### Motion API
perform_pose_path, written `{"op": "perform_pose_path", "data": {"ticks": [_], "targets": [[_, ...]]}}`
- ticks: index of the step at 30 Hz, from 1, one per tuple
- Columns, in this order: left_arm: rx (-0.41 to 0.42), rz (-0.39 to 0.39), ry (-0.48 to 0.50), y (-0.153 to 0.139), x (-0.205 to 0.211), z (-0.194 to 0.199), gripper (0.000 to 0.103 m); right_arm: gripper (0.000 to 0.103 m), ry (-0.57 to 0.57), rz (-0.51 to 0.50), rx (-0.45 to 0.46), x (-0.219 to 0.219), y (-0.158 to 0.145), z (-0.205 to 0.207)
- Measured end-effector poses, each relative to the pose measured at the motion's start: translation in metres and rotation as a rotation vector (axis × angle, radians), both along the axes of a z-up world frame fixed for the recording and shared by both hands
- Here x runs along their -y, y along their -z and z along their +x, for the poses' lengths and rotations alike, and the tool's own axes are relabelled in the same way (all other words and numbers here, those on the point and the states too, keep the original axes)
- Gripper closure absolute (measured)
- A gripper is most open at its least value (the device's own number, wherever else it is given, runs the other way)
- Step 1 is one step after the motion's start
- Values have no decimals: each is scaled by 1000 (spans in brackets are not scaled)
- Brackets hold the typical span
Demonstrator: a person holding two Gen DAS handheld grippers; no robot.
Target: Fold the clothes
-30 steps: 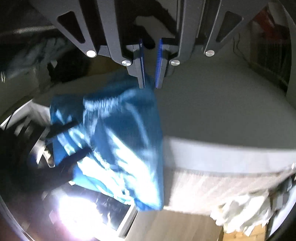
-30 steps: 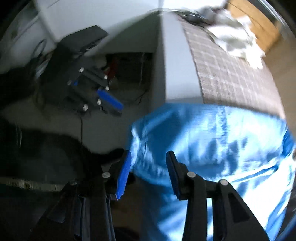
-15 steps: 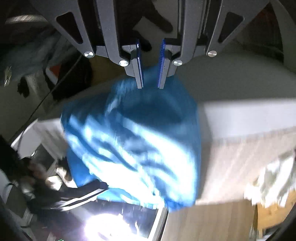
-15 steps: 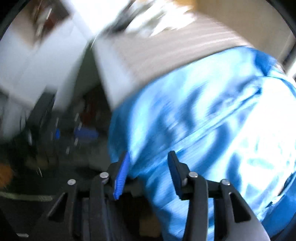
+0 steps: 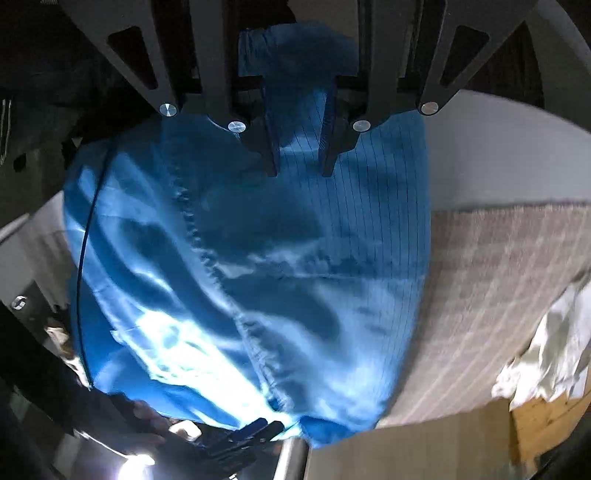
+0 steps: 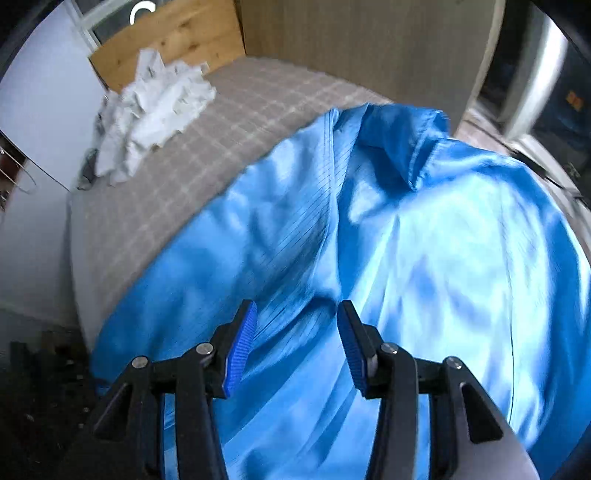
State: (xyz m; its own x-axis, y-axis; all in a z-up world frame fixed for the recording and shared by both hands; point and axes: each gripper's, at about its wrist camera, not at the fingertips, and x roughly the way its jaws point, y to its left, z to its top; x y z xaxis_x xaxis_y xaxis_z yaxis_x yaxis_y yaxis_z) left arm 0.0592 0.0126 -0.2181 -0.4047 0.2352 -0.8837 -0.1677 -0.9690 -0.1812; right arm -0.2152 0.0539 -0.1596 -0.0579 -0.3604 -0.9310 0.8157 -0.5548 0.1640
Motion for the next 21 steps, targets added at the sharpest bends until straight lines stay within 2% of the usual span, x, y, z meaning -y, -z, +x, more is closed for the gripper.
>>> {"op": "perform_pose_path", "data": {"ticks": [3,6,7,10,12,13,17,21], "targets": [[22,-8,-45,2,-2,-2,81,58,-17,70,-6,15,30,-41],[40,-16,-81,2,-2,-4,81,58,93,166,-141,6,33,-86],[51,-23,-96,1,-1,-5,81,58,126,158,-157,1,29,-98],[49,-60,-174,-8,8,-7,79,58,125,-54,-54,-8,-2,-113],[36,-57,-223,-17,20,-6,67,56,66,-96,-12,10,-11,-109],[31,-56,-252,-20,29,-5,58,48,34,-114,11,20,-15,-107],[71,-64,-321,-16,54,-7,55,45,-36,-107,49,74,-13,-98],[152,-33,-310,1,59,-14,54,45,-58,-47,84,125,1,-86]]}}
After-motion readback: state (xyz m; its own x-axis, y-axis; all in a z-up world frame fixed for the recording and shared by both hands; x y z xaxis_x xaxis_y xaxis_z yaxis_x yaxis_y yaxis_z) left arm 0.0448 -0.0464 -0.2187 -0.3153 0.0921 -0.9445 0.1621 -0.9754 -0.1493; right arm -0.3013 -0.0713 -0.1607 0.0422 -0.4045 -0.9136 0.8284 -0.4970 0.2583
